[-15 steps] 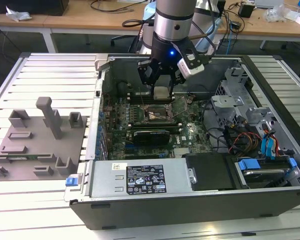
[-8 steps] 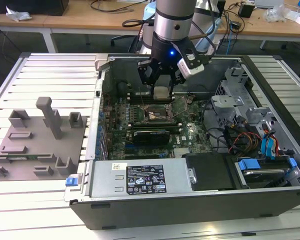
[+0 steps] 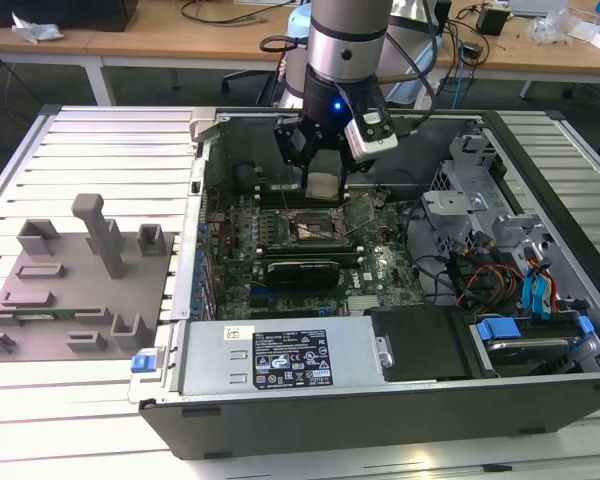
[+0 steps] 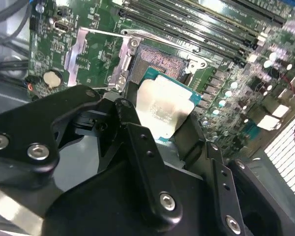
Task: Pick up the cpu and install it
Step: 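Place the cpu into insertion slot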
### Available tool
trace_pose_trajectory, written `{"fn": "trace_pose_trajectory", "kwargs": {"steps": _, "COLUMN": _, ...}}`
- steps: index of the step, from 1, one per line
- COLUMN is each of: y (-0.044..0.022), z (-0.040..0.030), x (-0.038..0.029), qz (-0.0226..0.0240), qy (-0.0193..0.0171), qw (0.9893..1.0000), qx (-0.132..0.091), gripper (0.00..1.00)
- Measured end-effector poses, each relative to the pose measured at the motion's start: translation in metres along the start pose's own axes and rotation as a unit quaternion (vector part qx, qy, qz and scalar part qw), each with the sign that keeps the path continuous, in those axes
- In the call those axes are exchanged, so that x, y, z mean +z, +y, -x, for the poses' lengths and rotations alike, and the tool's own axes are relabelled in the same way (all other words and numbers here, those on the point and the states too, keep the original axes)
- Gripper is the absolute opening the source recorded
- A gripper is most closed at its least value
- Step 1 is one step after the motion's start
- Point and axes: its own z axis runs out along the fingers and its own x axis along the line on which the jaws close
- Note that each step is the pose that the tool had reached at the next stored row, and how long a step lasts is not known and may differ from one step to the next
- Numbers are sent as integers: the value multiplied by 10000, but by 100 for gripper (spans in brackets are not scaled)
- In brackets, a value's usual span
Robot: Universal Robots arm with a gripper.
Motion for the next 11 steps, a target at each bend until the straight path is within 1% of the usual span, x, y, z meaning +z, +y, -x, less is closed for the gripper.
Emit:
{"fn": "trace_pose_trajectory", "kwargs": {"steps": 2, "y": 0, "z": 0, "x": 3, "qz": 4, "qy": -13, "qw": 9996, "qx": 274, "gripper": 55}}
{"fn": "trace_pose_trajectory", "kwargs": {"steps": 3, "y": 0, "z": 0, "x": 5, "qz": 6, "qy": -21, "qw": 9990, "qx": 440, "gripper": 55}}
{"fn": "trace_pose_trajectory", "kwargs": {"steps": 5, "y": 0, "z": 0, "x": 7, "qz": 6, "qy": -29, "qw": 9982, "qx": 591, "gripper": 55}}
{"fn": "trace_pose_trajectory", "kwargs": {"steps": 7, "y": 0, "z": 0, "x": 9, "qz": 7, "qy": -37, "qw": 9972, "qx": 749, "gripper": 55}}
{"fn": "trace_pose_trajectory", "kwargs": {"steps": 9, "y": -1, "z": 0, "x": 13, "qz": 7, "qy": -52, "qw": 9945, "qx": 1043, "gripper": 55}}
{"fn": "trace_pose_trajectory", "kwargs": {"steps": 11, "y": -1, "z": 0, "x": 15, "qz": 7, "qy": -59, "qw": 9930, "qx": 1181, "gripper": 55}}
